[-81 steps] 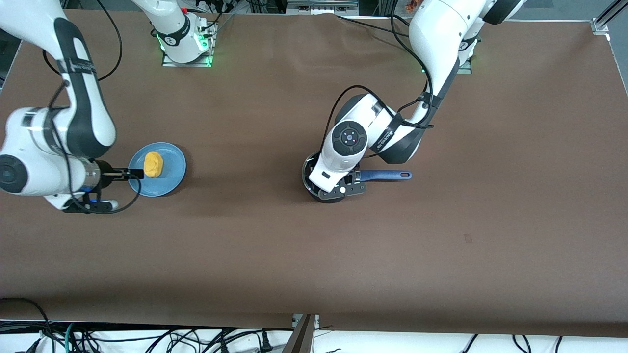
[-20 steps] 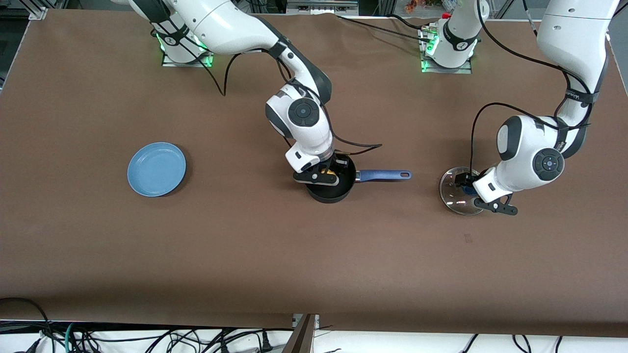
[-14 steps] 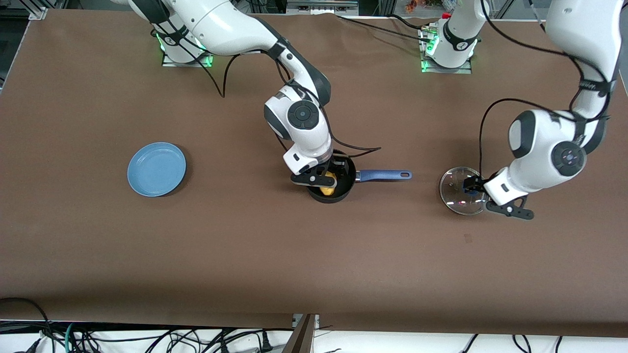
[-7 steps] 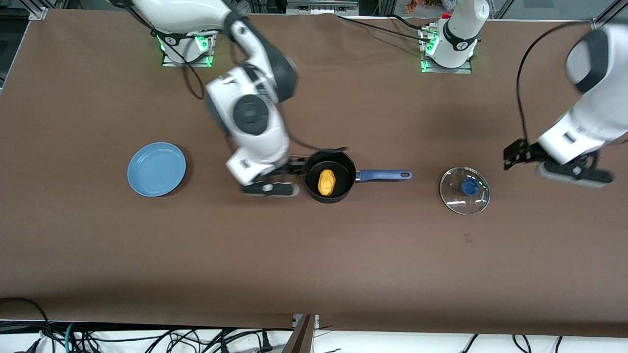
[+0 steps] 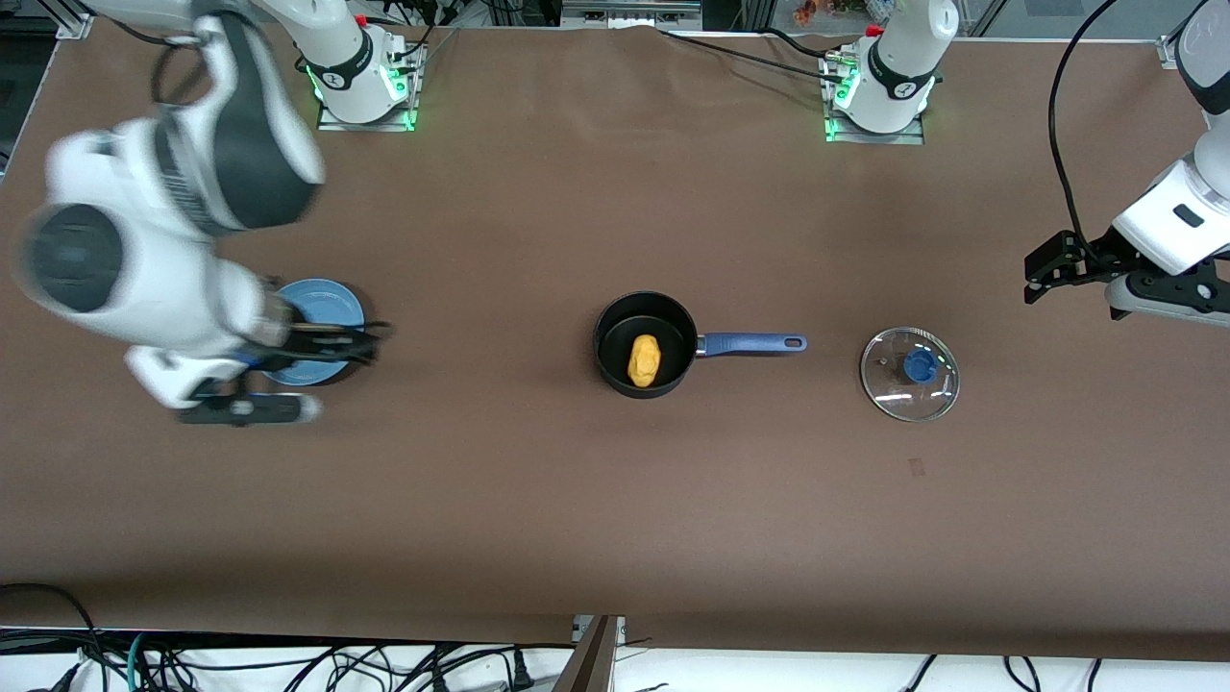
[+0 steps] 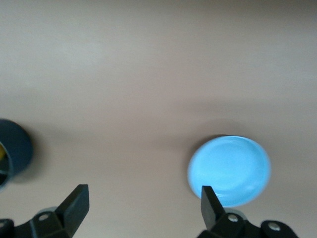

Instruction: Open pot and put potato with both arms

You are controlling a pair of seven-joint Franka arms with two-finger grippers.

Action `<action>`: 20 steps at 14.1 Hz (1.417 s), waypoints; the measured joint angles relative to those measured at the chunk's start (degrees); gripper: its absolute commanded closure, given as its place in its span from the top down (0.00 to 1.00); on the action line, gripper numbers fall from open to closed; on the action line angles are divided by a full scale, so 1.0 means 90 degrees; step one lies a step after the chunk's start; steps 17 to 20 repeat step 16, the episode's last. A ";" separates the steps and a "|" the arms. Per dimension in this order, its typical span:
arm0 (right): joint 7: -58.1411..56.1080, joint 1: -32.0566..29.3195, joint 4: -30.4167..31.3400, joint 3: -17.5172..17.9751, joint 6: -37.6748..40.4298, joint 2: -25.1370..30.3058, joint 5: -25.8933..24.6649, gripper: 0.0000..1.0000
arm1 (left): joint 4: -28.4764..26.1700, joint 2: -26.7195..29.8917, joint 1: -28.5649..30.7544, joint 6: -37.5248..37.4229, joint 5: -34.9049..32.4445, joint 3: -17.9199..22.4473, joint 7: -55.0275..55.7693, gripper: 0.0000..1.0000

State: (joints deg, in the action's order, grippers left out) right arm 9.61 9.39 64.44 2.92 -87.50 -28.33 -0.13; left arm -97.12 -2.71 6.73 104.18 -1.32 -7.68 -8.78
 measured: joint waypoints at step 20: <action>-0.1393 -0.1297 0.2000 0.0011 0.0255 0.2435 -0.0273 1.00 | 0.0158 0.0126 -0.0541 -0.0596 0.0088 0.0290 0.0583 1.00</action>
